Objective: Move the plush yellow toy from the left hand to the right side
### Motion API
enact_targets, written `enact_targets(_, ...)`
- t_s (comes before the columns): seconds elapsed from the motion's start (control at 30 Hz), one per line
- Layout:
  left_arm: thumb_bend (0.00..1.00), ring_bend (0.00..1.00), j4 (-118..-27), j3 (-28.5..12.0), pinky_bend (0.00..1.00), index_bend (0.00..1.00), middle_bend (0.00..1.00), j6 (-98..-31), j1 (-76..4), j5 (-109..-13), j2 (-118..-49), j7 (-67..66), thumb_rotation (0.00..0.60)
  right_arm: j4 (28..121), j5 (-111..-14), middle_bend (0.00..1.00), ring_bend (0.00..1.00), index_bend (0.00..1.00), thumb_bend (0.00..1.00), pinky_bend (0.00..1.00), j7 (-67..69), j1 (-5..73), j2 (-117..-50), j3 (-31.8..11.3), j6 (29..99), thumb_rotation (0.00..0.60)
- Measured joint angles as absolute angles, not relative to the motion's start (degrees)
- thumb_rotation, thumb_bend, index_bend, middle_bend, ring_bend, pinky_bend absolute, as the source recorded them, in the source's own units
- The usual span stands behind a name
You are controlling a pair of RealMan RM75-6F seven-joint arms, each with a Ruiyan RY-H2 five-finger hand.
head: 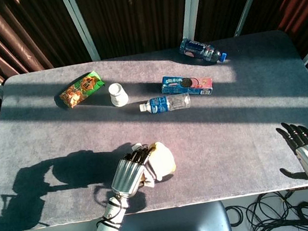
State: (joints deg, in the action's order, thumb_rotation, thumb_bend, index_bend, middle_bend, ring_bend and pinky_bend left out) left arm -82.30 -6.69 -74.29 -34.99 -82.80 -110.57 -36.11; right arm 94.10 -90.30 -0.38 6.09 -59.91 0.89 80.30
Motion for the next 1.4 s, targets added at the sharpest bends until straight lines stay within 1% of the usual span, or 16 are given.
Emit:
enact_targets(0.17, 0.42, 0.92, -81.49, -8.64, 1.0, 0.59, 0.87, -75.03, -36.57, -83.27, -116.72, -41.28, 0.6, 94.05, -90.47, 0.0, 0.0, 0.0, 0.07, 0.08, 0.26, 6.1, -59.66, 0.93, 80.31, 0.6)
enact_targets(0.27, 0.42, 0.88, -79.97, -9.33, 1.0, 0.54, 0.83, -75.6, -37.13, -83.47, -118.94, -42.83, 0.6, 94.03, -90.59, 0.0, 0.0, 0.0, 0.07, 0.08, 1.13, 6.16, -59.35, 0.94, 80.3, 0.6)
enact_targets(0.33, 0.42, 0.83, -77.31, -9.81, 0.98, 0.49, 0.77, -76.12, -37.58, -83.59, -121.94, -44.79, 0.6, 93.98, -90.72, 0.0, 0.0, 0.0, 0.07, 0.08, 1.89, 6.17, -59.09, 0.94, 80.37, 0.6)
enact_targets(0.47, 0.4, 0.63, -69.37, -9.57, 0.88, 0.32, 0.55, -76.48, -38.49, -83.69, -126.72, -47.66, 0.6, 93.62, -91.71, 0.0, 0.0, 0.0, 0.07, 0.08, 4.25, 6.1, -58.34, 1.2, 80.84, 0.6)
enact_targets(0.53, 0.35, 0.49, -65.02, -8.86, 0.78, 0.16, 0.37, -76.5, -39.14, -83.62, -128.14, -48.99, 0.6, 93.33, -92.23, 0.0, 0.0, 0.0, 0.07, 0.08, 4.81, 6.09, -58.11, 1.39, 80.99, 0.6)
enact_targets(0.57, 0.34, 0.45, -63.4, -8.47, 0.73, 0.11, 0.32, -76.47, -39.4, -83.5, -128.59, -49.59, 0.6, 93.18, -92.45, 0.0, 0.0, 0.0, 0.07, 0.08, 4.95, 6.1, -58.06, 1.49, 81.05, 0.6)
enact_targets(0.6, 0.33, 0.38, -62.01, -8.06, 0.66, 0.04, 0.23, -76.4, -39.64, -83.3, -128.98, -50.23, 0.6, 93.12, -92.53, 0.0, 0.0, 0.0, 0.07, 0.08, 5.0, 6.11, -58.05, 1.53, 81.06, 0.6)
enact_targets(0.67, 0.31, 0.25, -60.19, -7.37, 0.51, 0.0, 0.07, -76.04, -39.93, -82.32, -129.57, -51.5, 0.6, 93.05, -92.64, 0.0, 0.0, 0.0, 0.07, 0.08, 4.87, 6.17, -58.08, 1.6, 80.94, 0.6)
enact_targets(0.7, 0.31, 0.19, -60.04, -7.29, 0.45, 0.0, 0.02, -75.88, -39.94, -81.76, -129.7, -51.69, 0.6, 93.04, -92.65, 0.0, 0.0, 0.0, 0.07, 0.08, 4.79, 6.19, -58.09, 1.62, 80.89, 0.6)
enact_targets(0.73, 0.31, 0.13, -60.16, -7.27, 0.4, 0.0, 0.0, -75.7, -39.92, -81.06, -129.83, -51.73, 0.6, 93.05, -92.65, 0.0, 0.0, 0.0, 0.07, 0.08, 4.64, 6.21, -58.11, 1.64, 80.81, 0.6)
enact_targets(0.8, 0.3, 0.06, -60.52, -7.39, 0.35, 0.0, 0.0, -75.63, -39.78, -80.53, -129.95, -51.76, 0.6, 93.08, -92.65, 0.0, 0.0, 0.0, 0.07, 0.08, 4.18, 6.24, -58.18, 1.71, 80.66, 0.6)
enact_targets(0.83, 0.3, 0.03, -60.55, -7.48, 0.33, 0.0, 0.0, -75.75, -39.69, -80.62, -129.96, -51.87, 0.6, 93.1, -92.64, 0.0, 0.0, 0.0, 0.07, 0.08, 3.99, 6.24, -58.22, 1.73, 80.6, 0.6)
enact_targets(0.9, 0.3, 0.0, -60.74, -7.56, 0.31, 0.0, 0.0, -75.94, -39.55, -80.94, -129.72, -51.98, 0.6, 93.15, -92.61, 0.0, 0.0, 0.0, 0.07, 0.08, 3.58, 6.27, -58.31, 1.77, 80.47, 0.6)
enact_targets(1.13, 0.28, 0.0, -66.34, -7.88, 0.23, 0.0, 0.0, -75.56, -38.41, -80.84, -126.28, -51.91, 0.6, 93.49, -92.25, 0.0, 0.0, 0.0, 0.07, 0.08, 2.4, 6.41, -58.53, 1.8, 79.89, 0.6)
enact_targets(1.3, 0.28, 0.0, -73.51, -8.05, 0.22, 0.0, 0.0, -75.01, -37.43, -80.25, -121.96, -52.85, 0.6, 93.59, -92.17, 0.0, 0.0, 0.0, 0.07, 0.08, 2.09, 6.46, -58.6, 1.84, 79.71, 0.6)
enact_targets(1.4, 0.28, 0.0, -79.15, -7.88, 0.22, 0.0, 0.0, -74.81, -36.59, -79.96, -117.74, -53.38, 0.6, 93.67, -92.14, 0.0, 0.0, 0.0, 0.07, 0.08, 1.83, 6.55, -58.64, 1.88, 79.47, 0.6)
